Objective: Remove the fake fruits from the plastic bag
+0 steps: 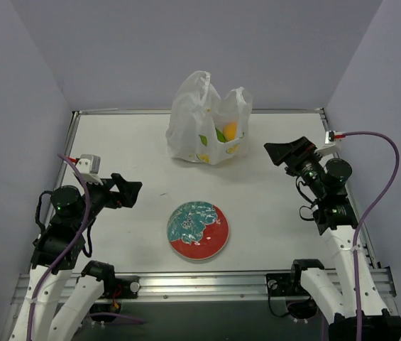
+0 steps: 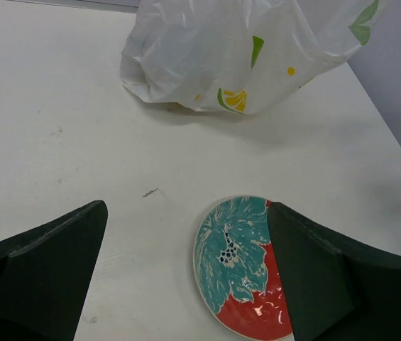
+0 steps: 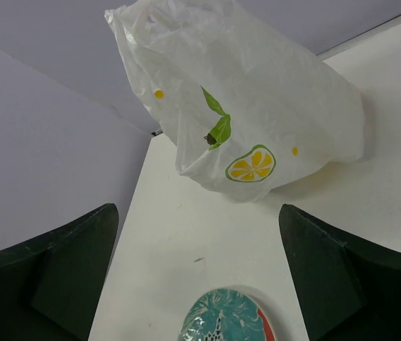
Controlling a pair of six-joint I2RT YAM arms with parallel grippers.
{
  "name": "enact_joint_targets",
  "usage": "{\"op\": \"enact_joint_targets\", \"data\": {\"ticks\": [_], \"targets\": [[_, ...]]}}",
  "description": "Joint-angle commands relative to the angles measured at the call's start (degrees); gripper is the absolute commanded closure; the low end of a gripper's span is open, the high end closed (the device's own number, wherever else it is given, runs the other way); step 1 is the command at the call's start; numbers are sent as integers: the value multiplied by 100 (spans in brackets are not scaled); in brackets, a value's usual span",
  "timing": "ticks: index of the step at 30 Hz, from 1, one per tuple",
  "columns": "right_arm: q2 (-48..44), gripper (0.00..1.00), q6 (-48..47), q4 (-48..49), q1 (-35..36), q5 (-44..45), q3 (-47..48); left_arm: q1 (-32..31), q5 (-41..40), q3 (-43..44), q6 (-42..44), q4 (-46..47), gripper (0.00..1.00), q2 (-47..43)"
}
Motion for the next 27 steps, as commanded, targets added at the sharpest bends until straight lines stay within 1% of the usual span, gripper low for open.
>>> {"op": "enact_joint_targets", "data": {"ticks": [1, 4, 5, 6, 8, 9, 10, 12, 13, 18, 21, 24, 25, 27], "targets": [[215, 8, 29, 447, 234, 30, 277, 23, -3, 335, 99, 44, 6, 22], [558, 4, -190, 447, 506, 355, 523, 23, 6, 335, 99, 26, 6, 92], [680, 3, -408, 351, 602, 486, 611, 32, 5, 335, 82, 35, 6, 101], [995, 3, -541, 245, 838, 636, 725, 32, 5, 327, 73, 52, 6, 110], [1357, 2, -848, -114, 1138, 1145, 1207, 32, 40, 309, 64, 79, 6, 110], [1707, 2, -1137, -203, 1453, 1330, 1366, 23, 67, 300, 64, 105, 6, 136], [1867, 2, -1262, -273, 1612, 1766, 1681, 23, 67, 292, 64, 105, 6, 154], [2270, 2, -1647, -520, 1955, 2182, 1999, 14, 76, 300, 73, 88, 6, 206], [2394, 2, -1719, -564, 2009, 2428, 2244, 6, 84, 309, 73, 88, 6, 224], [3133, 2, -2045, -582, 2045, 2877, 2817, 5, 128, 309, 38, 114, 6, 355], [3651, 2, -2317, -652, 2045, 3089, 3247, 6, 277, 318, -182, 316, 6, 583], [4179, 2, -2511, -775, 2027, 3248, 3617, -38, 576, 405, -647, 710, 6, 979], [4310, 3, -2589, -775, 2027, 3247, 3678, -152, 585, 449, -848, 816, 6, 1093], [4601, 10, -2643, -766, 2027, 3239, 3793, -389, 332, 590, -947, 1054, 6, 1496]]}}
